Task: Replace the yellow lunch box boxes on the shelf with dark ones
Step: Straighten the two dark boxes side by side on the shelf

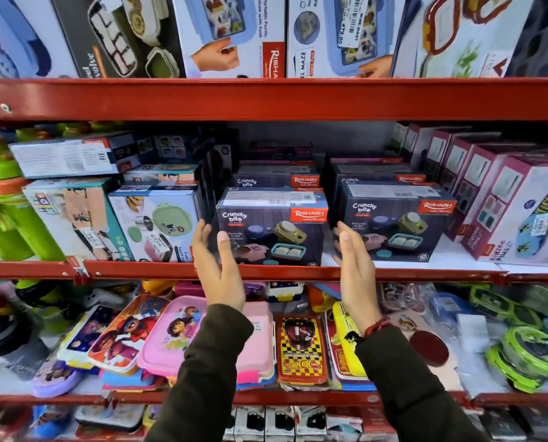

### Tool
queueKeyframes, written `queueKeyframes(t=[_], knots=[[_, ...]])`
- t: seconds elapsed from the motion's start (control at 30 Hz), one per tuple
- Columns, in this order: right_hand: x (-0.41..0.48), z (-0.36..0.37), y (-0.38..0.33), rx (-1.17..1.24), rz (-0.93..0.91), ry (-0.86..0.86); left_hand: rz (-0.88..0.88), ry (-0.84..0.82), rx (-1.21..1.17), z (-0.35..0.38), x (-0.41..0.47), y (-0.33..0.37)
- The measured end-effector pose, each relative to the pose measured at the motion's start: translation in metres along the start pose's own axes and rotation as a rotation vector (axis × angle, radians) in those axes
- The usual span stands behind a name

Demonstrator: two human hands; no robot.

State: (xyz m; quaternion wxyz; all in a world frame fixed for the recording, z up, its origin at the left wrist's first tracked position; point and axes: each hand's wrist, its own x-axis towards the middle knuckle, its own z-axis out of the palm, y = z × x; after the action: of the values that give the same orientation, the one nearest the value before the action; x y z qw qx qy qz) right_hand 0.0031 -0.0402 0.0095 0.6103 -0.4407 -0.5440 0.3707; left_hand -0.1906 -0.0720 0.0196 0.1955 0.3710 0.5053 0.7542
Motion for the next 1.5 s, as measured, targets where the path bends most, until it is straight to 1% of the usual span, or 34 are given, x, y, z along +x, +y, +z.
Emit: queueKeyframes(t=[0.03, 0.1, 0.17, 0.27, 0.33, 0.4, 0.47, 0.53, 0.6, 0.8, 0.9, 1.03, 1.17, 1.3, 1.5], knots=[[-0.002, -0.006, 0.0, 0.016, -0.009, 0.018, 0.048, 0.034, 0.021, 0.004, -0.007, -0.001], [-0.004, -0.02, 0.001, 0.034, -0.025, 0.056, 0.132, 0.037, 0.062, 0.018, -0.023, 0.001], [-0.004, -0.039, 0.003, 0.037, -0.037, 0.089, 0.199, -0.012, 0.091, 0.038, -0.044, 0.005], [-0.002, -0.072, 0.007, 0.006, -0.061, 0.134, 0.268, -0.148, 0.129, 0.073, -0.073, 0.005], [0.002, -0.097, 0.008, -0.011, -0.068, 0.164, 0.219, -0.261, 0.13, 0.096, -0.09, 0.003], [0.007, -0.12, 0.006, -0.026, -0.066, 0.208, 0.111, -0.371, 0.077, 0.116, -0.104, 0.006], [0.015, -0.143, 0.005, -0.026, -0.056, 0.262, -0.001, -0.431, 0.033, 0.134, -0.114, 0.006], [0.025, -0.162, 0.003, -0.016, -0.026, 0.273, -0.087, -0.418, 0.049, 0.151, -0.116, 0.01], [0.037, -0.173, 0.002, -0.012, 0.018, 0.226, -0.156, -0.389, 0.059, 0.165, -0.113, 0.016], [0.066, -0.185, 0.004, 0.025, 0.111, 0.085, -0.229, -0.315, -0.033, 0.191, -0.099, 0.024], [0.066, -0.186, 0.004, 0.029, 0.138, 0.017, -0.272, -0.332, -0.059, 0.19, -0.095, 0.002], [0.06, -0.192, -0.002, 0.084, 0.147, 0.025, -0.189, -0.358, 0.004, 0.18, -0.104, 0.02], [0.053, -0.198, -0.003, 0.095, 0.163, 0.06, -0.133, -0.362, 0.034, 0.169, -0.108, 0.014], [0.044, -0.202, -0.002, 0.069, 0.148, 0.067, -0.115, -0.331, 0.045, 0.163, -0.112, 0.008], [0.037, -0.201, -0.006, 0.057, 0.115, 0.05, -0.104, -0.363, 0.009, 0.16, -0.114, 0.003]])
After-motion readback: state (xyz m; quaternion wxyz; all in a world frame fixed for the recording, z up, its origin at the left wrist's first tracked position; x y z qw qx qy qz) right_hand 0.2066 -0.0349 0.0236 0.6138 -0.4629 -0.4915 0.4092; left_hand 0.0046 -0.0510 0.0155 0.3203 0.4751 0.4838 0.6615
